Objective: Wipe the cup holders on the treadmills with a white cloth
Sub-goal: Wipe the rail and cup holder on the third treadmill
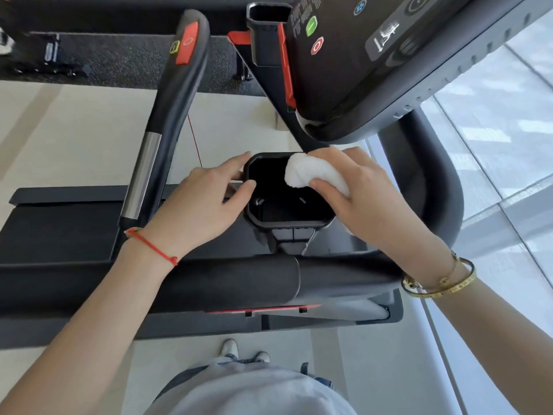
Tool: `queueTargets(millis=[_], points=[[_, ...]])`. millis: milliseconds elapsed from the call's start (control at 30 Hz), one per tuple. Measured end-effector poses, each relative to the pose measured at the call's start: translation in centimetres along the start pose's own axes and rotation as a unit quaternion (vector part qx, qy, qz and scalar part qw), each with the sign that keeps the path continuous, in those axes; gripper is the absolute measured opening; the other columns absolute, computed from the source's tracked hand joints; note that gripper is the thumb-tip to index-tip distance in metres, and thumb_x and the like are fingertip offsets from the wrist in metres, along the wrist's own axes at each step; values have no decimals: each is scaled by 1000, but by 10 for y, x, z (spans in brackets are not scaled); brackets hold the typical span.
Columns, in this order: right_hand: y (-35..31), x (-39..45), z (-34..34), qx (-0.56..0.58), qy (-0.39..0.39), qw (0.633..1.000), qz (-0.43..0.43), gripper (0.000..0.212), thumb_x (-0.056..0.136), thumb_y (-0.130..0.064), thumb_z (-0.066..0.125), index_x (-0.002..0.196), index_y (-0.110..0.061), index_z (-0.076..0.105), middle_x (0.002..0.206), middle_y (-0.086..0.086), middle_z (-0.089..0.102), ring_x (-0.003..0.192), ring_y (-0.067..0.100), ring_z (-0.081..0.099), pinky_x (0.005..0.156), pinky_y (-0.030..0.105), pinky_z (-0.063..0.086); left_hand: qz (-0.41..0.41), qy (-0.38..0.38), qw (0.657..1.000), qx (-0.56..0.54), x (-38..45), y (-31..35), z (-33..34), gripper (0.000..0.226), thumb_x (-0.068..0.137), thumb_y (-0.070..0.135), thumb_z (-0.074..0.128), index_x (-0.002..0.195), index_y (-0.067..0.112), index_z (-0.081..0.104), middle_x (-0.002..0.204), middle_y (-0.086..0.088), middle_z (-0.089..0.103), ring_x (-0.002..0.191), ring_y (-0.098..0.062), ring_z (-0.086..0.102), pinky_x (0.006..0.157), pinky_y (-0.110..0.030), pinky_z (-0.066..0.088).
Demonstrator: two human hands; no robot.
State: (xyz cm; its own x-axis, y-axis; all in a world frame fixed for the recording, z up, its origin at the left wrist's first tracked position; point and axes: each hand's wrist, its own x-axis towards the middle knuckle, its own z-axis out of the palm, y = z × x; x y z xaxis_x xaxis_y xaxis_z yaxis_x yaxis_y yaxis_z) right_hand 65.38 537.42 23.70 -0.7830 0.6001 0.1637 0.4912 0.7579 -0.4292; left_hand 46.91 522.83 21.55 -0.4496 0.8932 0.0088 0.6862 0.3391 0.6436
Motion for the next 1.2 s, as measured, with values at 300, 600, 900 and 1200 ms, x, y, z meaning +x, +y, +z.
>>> queueTargets(millis=[300,600,900,1200], points=[[-24,-45,-6,-68,-9,997,-47,39,93,-40,54,132,-32,53,107,5,45,105,26,45,87,42,46,7,15,999,30,-65,6,-12,53,95,48,44,145,34,48,133,16,61,103,-5,63,103,-29,45],[-65,-74,7,-120,-20,979,-162,46,94,-49,35,133,-32,52,109,1,52,95,24,50,79,38,48,-3,109,991,71,-132,-17,-27,39,98,34,53,136,28,59,114,16,56,82,-7,55,92,-22,36],[-118,-78,55,-128,73,972,-184,39,95,-40,45,127,-21,58,103,10,55,84,29,48,76,45,47,18,203,976,75,-183,-57,-39,28,97,24,58,121,17,69,120,6,68,116,-12,58,98,-21,40],[-227,-90,138,-98,113,963,-223,40,95,-27,60,134,-19,54,117,12,54,97,31,47,83,40,45,-7,269,961,65,-262,-134,-75,26,96,22,60,120,16,69,121,7,67,116,-11,59,96,-41,51]])
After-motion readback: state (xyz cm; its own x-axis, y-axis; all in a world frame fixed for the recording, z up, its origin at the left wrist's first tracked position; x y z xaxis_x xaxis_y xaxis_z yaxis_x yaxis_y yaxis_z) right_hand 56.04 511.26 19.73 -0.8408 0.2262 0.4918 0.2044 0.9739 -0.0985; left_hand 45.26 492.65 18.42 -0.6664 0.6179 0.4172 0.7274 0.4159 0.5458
